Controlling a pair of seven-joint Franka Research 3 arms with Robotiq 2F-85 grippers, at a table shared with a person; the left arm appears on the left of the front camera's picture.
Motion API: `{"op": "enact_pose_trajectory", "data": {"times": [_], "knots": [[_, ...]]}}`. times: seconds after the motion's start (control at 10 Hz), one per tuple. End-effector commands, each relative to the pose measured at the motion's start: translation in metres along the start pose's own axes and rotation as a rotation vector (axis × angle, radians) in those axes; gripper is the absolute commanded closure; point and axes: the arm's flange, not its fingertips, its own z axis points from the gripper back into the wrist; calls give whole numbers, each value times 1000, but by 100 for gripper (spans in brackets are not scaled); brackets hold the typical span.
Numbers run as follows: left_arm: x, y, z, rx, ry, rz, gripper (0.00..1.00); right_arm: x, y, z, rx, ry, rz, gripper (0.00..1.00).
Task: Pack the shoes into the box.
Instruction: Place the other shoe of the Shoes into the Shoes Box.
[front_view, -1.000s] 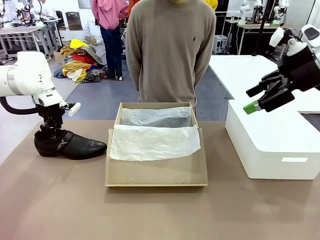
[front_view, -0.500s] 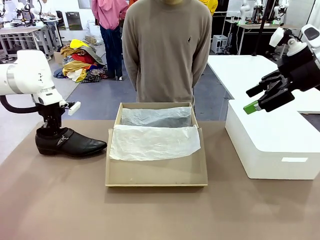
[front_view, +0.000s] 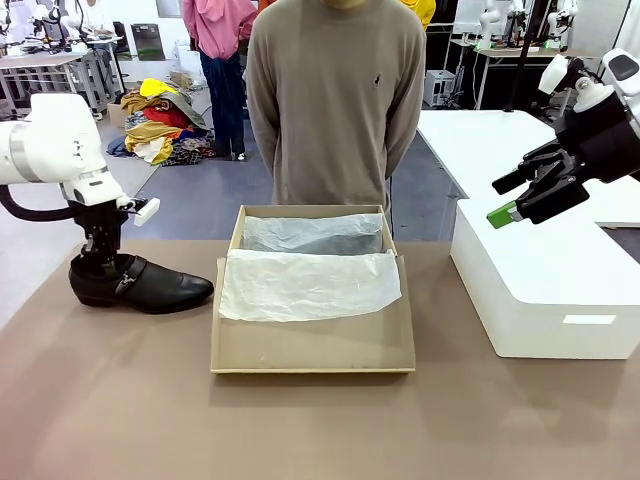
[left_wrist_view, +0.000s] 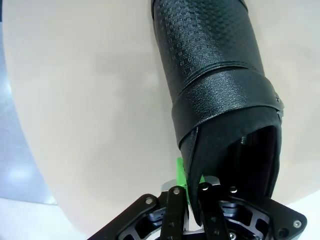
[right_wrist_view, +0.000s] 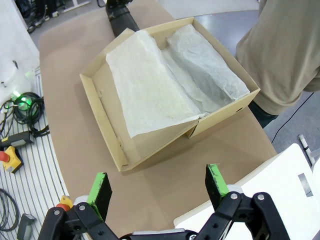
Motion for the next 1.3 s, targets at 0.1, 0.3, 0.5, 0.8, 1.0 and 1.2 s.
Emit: {"op": "enact_pose_trajectory", "data": {"times": [0.1, 0.3, 0.5, 0.8, 1.0, 1.2], "knots": [[-5, -1, 33, -4, 4, 75, 100, 1, -2, -1, 13, -28, 3, 0], [-7, 6, 65, 16, 25, 170, 100, 1, -2, -1, 13, -28, 3, 0], [-13, 8, 96, -16, 15, 339, 100, 1, -2, -1, 13, -28, 3, 0], [-15, -6, 123, -1, -36, 551, 100, 1, -2, -1, 13, -28, 3, 0], [-14, -20, 135, 11, -68, 641, 100, 1, -2, -1, 13, -28, 3, 0], [-12, -30, 141, 18, -41, 633, 100, 1, -2, -1, 13, -28, 3, 0]]}}
